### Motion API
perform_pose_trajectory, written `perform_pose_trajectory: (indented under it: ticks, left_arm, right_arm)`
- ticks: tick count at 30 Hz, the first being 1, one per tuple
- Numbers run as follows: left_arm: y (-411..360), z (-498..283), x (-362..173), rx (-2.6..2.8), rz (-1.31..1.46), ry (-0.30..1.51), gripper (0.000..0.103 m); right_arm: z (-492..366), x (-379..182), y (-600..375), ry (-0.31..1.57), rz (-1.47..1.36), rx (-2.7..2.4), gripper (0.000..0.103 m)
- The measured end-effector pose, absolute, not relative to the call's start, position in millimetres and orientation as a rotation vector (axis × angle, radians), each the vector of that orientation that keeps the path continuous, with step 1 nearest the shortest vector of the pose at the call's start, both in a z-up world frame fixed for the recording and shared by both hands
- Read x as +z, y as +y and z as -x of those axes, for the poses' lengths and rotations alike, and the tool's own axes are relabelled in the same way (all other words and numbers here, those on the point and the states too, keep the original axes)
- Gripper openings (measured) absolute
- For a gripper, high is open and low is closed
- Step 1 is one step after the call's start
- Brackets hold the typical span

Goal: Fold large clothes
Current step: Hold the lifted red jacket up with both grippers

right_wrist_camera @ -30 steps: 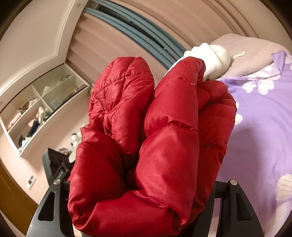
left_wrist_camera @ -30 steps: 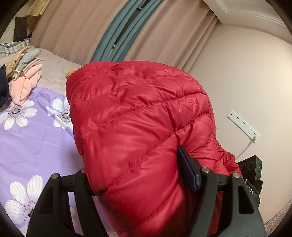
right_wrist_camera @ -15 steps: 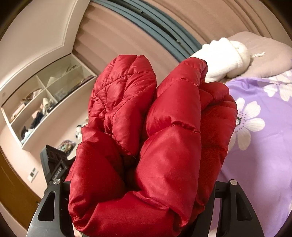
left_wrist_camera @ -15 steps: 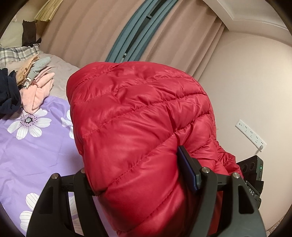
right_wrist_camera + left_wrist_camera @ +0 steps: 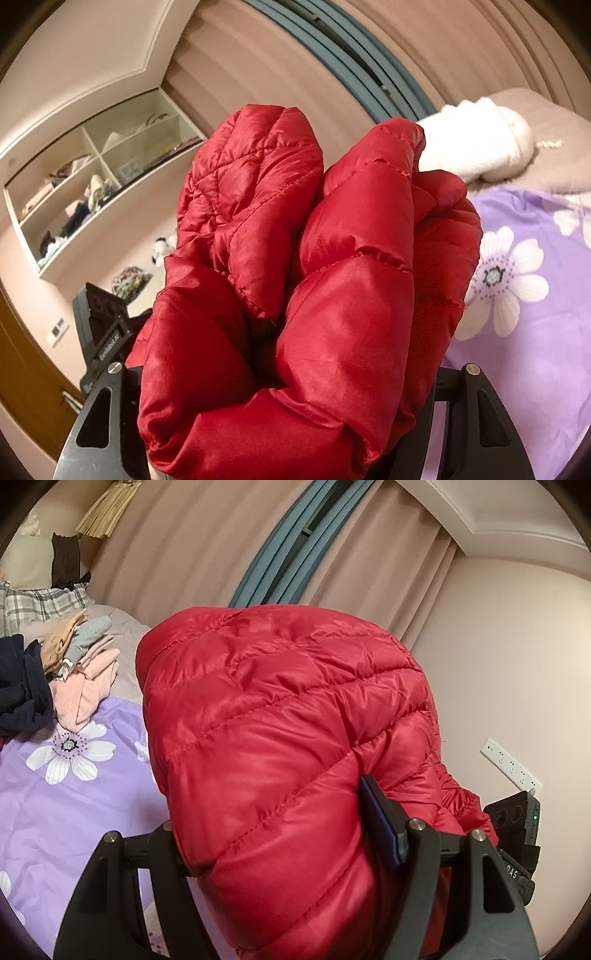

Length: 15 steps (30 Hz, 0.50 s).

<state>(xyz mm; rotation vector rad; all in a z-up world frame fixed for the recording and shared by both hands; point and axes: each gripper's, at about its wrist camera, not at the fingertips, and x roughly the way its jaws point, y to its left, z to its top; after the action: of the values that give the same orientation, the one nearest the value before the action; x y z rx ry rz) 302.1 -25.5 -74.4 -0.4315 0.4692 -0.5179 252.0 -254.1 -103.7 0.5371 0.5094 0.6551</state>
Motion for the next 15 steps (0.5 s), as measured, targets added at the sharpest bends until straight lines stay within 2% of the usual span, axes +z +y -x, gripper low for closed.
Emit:
perform_pose_trajectory:
  ticks: [15]
  left_arm:
    - [-17.4,-323.2,-81.5,-0.506,0.439,0.472,0.071]
  right_arm:
    - [-277.3,-108.8,-239.4,0.509,-0.508,0.646,0.067]
